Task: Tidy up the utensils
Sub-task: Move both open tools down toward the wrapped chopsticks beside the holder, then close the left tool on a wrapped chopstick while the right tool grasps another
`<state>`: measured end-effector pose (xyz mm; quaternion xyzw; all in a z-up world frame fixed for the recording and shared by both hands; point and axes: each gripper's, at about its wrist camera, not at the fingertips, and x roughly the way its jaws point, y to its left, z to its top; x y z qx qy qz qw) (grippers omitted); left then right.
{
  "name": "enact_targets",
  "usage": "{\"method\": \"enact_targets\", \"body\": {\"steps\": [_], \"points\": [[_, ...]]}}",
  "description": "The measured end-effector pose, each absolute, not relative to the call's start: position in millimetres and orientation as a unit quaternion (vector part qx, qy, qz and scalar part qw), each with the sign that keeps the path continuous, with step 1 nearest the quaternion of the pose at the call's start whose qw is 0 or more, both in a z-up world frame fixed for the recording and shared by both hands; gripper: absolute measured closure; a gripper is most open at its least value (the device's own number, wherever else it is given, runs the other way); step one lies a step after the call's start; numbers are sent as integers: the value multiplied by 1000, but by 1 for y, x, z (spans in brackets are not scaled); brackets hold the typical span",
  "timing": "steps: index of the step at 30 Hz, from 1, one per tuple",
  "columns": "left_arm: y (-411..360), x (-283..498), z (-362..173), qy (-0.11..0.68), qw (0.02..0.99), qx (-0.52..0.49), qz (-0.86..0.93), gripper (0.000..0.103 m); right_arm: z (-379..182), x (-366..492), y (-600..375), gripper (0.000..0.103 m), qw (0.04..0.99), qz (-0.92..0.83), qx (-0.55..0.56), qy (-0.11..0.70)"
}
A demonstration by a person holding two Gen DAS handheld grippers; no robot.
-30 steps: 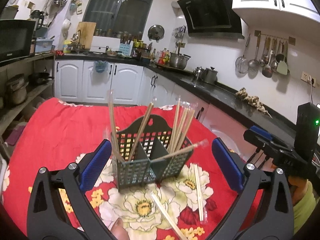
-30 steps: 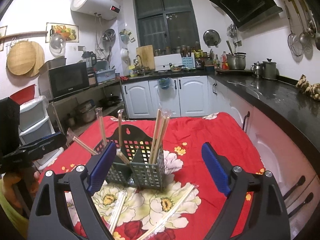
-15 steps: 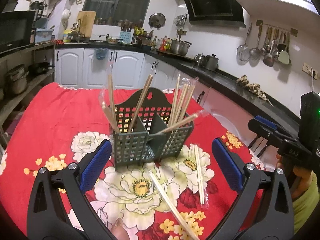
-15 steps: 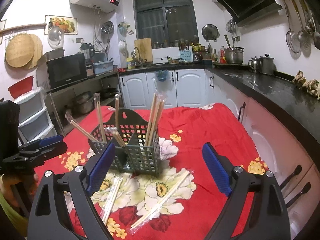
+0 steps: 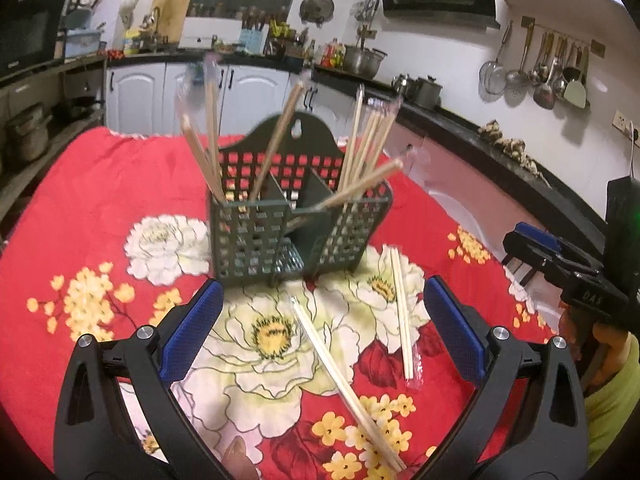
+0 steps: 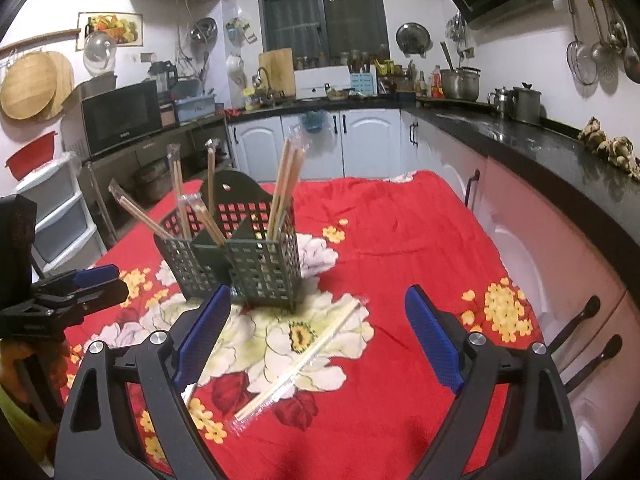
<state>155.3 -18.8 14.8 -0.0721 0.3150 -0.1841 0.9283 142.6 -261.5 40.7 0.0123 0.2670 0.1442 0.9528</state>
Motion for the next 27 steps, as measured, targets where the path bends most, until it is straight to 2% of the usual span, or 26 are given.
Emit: {"method": "enact_targets", "body": {"steps": [21,26,27], "points": [[-44,202,-52,410,898,-45,-153,11,-32,219,-268,18,915,123,11,383],[-44,214,-61,425,893,-55,-141,11,-46,247,-263,27,900,126,17,416],[-43,217,-62,426,891,-62,-144,16,-49,251,-262,27,897,128,21,422]]}}
